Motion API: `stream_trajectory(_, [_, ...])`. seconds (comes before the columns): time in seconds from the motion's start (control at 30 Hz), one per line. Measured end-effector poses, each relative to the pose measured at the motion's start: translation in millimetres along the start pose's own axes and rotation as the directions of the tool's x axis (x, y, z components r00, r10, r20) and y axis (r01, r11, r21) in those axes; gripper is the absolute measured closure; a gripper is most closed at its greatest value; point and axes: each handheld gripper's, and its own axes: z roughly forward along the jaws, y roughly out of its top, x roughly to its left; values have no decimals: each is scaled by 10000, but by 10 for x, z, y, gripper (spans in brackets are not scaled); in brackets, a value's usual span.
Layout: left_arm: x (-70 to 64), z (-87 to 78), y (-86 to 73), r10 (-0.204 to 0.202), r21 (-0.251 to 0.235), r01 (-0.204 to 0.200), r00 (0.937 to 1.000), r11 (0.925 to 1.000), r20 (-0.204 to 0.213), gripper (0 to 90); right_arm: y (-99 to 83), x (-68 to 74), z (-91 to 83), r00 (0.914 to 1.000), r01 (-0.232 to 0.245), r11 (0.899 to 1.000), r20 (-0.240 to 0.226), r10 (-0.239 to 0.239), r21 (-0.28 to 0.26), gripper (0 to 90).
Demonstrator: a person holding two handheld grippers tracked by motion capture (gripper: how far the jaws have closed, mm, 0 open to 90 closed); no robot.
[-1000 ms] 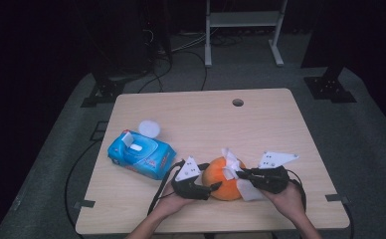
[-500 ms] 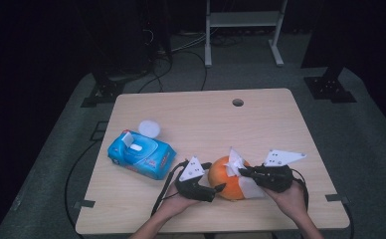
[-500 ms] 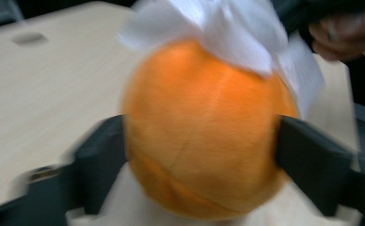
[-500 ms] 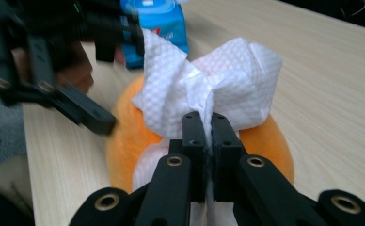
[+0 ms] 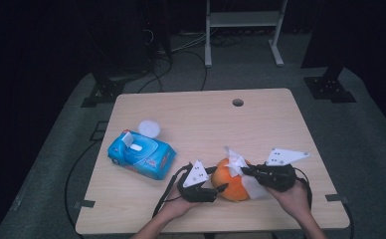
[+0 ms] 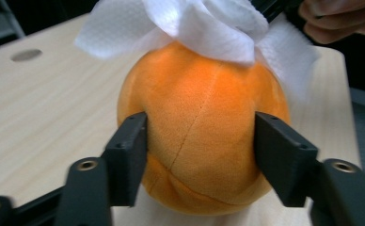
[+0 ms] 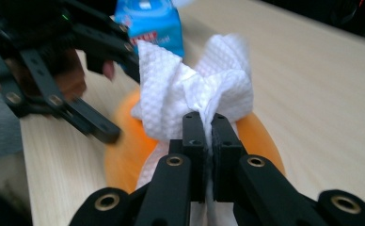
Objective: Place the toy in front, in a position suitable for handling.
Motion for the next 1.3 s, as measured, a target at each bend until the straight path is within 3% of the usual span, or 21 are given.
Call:
stream_trajectory(0.07, [28, 0, 11, -297, -66, 298, 9995, 9995, 63, 235, -63, -62, -5, 9990, -337, 9993, -291, 341, 167, 859])
stream_trajectory(0.1, [48, 17, 16, -684, -35, 684, 9977, 9977, 10, 166, -77, -66, 6, 9983, -380, 9987, -432, 394, 336, 859])
stream_trajectory(0.17, [81, 65, -5, -1234, 390, 1217, 9914, 9918, 431, 122, -88, -45, 46, 9948, -416, 9972, -903, 470, 614, 859])
stream_trajectory(0.23, [57, 76, -30, -1006, 652, 986, 9945, 9930, 287, 215, -51, 12, 72, 9937, -265, 9970, -1069, 343, 731, 858])
stream_trajectory(0.3, [28, 47, -9, -792, 446, 786, 9968, 9959, 106, 295, 5, 88, 68, 9953, -14, 9986, -962, 66, 537, 859])
stream_trajectory(0.4, [-100, 26, 63, 107, -44, -108, 9995, 9999, -298, 352, 105, 220, 63, 9930, 395, 9992, -1108, -403, -100, 859])
stream_trajectory(0.47, [-188, 15, 93, 693, -165, -702, 9962, 9974, -535, 362, 158, 305, 72, 9927, 680, 9974, -978, -699, -226, 860])
stream_trajectory(0.53, [-179, -14, 84, 740, -209, -753, 9956, 9969, -580, 375, 160, 298, 66, 9931, 809, 9965, -833, -825, -228, 861])
stream_trajectory(0.63, [-125, -48, 62, 722, -212, -739, 9949, 9970, -703, 381, 76, 177, 22, 9977, 545, 9984, -383, -551, -167, 861])
stream_trajectory(0.73, [-99, -51, 57, 591, -346, -610, 9969, 9975, -510, 356, -34, 28, -14, 9998, 185, 9998, 61, -186, 111, 860])
stream_trajectory(0.83, [-56, -57, 65, 255, -500, -269, 9993, 9984, -287, 272, -76, -9, -23, 9999, 81, 9995, 96, -84, 307, 860])
stream_trajectory(0.9, [11, -37, 50, -444, -225, 433, 9978, 9988, -501, 143, -88, -8, 3, 10000, 38, 9988, -43, -36, 485, 860])
stream_trajectory(0.93, [56, -24, 27, -866, -87, 863, 9955, 9962, -384, 116, -98, -6, 27, 9999, 34, 9981, -126, -26, 614, 860])
stream_trajectory(1.0, [126, 4, -36, -1541, 220, 1537, 9878, 9879, 200, 184, -121, 10, 82, 9997, 7, 9968, -246, 12, 798, 860])
stream_trajectory(1.03, [134, 5, -62, -1637, 177, 1633, 9862, 9864, 240, 220, -113, 22, 94, 9996, -11, 9968, -287, 34, 797, 860])
stream_trajectory(1.1, [114, -19, -53, -1223, 134, 1223, 9925, 9924, 13, 325, -60, 66, 81, 9995, 252, 9976, -199, -239, 649, 860])
stream_trajectory(1.17, [66, -33, -10, -837, -90, 835, 9961, 9965, -262, 371, 9, 129, 47, 9986, 249, 9997, -464, -246, 50, 859])
stream_trajectory(1.2, [0, -38, 23, -215, -277, 201, 9984, 9994, -517, 381, 40, 159, 38, 9981, 352, 9993, -500, -359, -145, 858])
stream_trajectory(1.3, [-153, -43, 103, 984, -619, -1050, 9899, 9925, -1018, 390, 155, 320, 30, 9944, 841, 9932, -566, -888, -801, 859])
